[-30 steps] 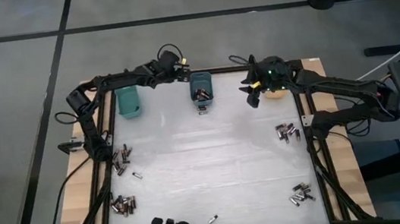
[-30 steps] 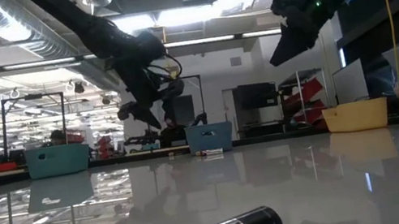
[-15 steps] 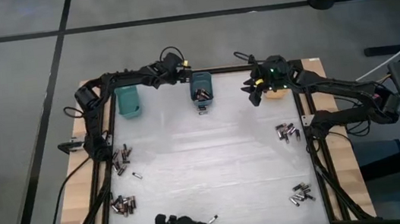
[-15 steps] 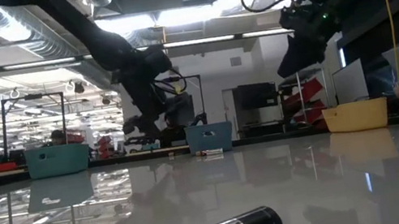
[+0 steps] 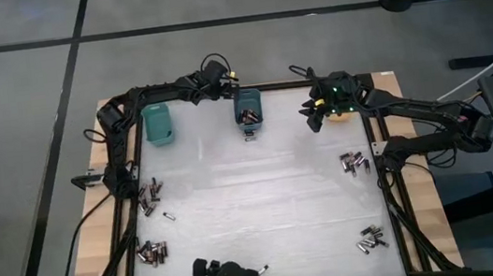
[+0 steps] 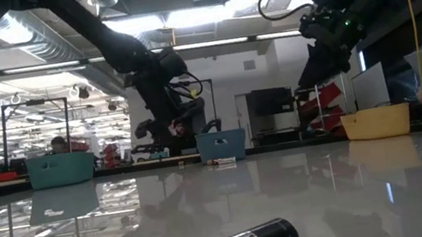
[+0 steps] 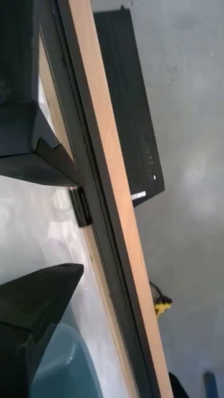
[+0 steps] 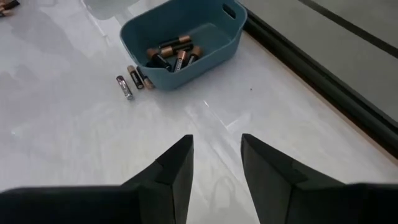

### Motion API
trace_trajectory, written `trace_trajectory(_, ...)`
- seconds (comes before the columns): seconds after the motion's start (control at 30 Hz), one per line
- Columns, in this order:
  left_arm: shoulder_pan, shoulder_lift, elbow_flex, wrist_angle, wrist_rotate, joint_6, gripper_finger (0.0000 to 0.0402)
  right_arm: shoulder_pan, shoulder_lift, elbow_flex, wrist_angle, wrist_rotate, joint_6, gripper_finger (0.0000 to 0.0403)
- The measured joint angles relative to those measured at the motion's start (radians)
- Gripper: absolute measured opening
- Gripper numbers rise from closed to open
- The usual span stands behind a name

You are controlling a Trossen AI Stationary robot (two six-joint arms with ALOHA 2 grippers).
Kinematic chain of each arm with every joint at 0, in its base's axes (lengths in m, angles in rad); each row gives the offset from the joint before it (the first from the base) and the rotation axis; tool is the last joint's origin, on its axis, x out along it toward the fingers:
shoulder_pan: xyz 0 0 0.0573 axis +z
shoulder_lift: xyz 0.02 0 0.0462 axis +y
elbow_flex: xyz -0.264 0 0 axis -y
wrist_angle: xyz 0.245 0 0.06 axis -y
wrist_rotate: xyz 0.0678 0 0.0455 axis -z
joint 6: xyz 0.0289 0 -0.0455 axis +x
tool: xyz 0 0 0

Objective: Sort batteries
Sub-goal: Put the brown battery into the green bin

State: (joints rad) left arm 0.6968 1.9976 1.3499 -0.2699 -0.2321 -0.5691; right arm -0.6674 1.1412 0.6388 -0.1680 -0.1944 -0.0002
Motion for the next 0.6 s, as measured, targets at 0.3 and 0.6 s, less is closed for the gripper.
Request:
trace_trajectory(0.3,-0.004,0.006,0.000,0.018,-0.019,-0.014,0.0202,0.000,0.000,0.000,0.000,0.000,0.021,0.0136)
trace_trajectory(0.6,0.011,0.070,0.058,-0.048,-0.025,0.003,0.0202,0.001,0.000,0.000,-0.001,-0.008,0.021,0.0136)
